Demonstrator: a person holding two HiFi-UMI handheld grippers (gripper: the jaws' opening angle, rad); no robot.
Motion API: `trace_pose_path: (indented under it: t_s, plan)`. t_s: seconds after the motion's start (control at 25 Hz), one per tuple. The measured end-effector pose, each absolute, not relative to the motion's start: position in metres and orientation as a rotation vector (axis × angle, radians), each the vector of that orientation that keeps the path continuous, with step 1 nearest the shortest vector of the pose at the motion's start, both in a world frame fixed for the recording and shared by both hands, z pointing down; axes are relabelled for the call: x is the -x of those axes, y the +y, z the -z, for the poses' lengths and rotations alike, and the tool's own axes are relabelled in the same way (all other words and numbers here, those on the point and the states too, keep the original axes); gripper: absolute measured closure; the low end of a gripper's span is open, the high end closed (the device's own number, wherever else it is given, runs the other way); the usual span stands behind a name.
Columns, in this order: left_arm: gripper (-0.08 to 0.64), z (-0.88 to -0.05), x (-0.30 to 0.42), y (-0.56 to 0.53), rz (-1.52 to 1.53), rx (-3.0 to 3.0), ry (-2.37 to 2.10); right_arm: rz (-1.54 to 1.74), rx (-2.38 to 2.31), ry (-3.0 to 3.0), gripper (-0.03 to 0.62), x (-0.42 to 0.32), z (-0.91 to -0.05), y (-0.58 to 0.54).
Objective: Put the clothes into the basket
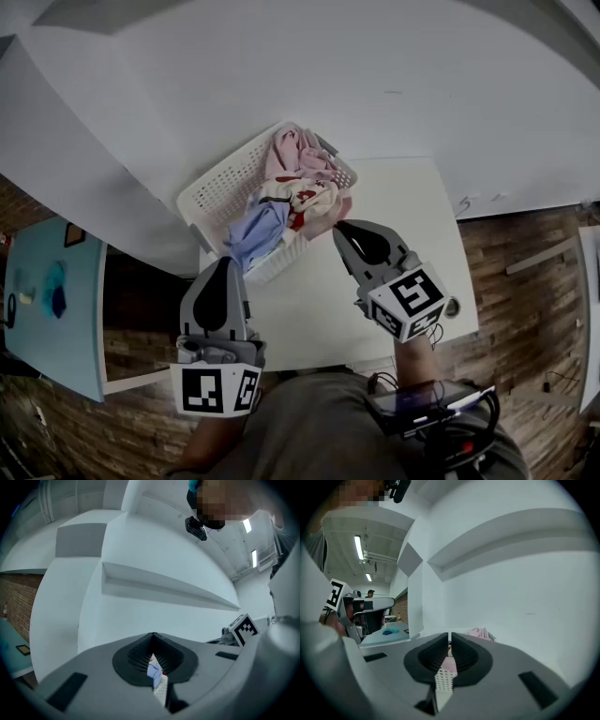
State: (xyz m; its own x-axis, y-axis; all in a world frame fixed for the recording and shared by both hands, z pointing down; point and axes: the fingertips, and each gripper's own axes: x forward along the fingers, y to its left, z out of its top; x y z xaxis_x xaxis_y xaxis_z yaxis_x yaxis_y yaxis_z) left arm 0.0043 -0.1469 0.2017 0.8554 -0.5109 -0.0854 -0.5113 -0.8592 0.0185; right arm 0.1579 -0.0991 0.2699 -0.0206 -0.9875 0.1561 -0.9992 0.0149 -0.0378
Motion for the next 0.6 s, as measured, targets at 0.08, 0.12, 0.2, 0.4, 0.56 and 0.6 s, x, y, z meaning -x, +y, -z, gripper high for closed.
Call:
trace_pose_path:
  t_s: [0.08, 0.12, 0.2, 0.4, 0.56, 0.6]
  plan:
    - [0.552, -0.197, -0.003, -0.147, -0.149, 3.011, 0.834, -0.137, -2.188, -2.143, 0.569, -0.152, -0.263, -0.095]
    - [0.552, -0.195, -0.003, -0.147, -0.157, 3.006, 0.832, -0.103, -2.204, -2.136, 0.574, -0.149, -0.259, -0.095]
    - [0.552, -0.190, -0.003, -0.145, -0.175, 2.996, 0.826, -0.051, -2.226, -2.137, 0.578, -0.142, -0.251, -0.093]
    - [0.552, -0.187, -0.003, -0.138, -0.192, 2.991, 0.806, -0.023, -2.278, -2.096, 0.584, -0.139, -0.241, -0.083]
    - [0.552, -0.188, -0.003, -0.135, -0.181, 2.991, 0.798, 0.002, -2.289, -2.094, 0.584, -0.140, -0.238, -0.080]
    - [0.552, -0.187, -0.003, -0.135, -0.183, 2.991, 0.797, -0.001, -2.287, -2.094, 0.586, -0.139, -0.239, -0.080]
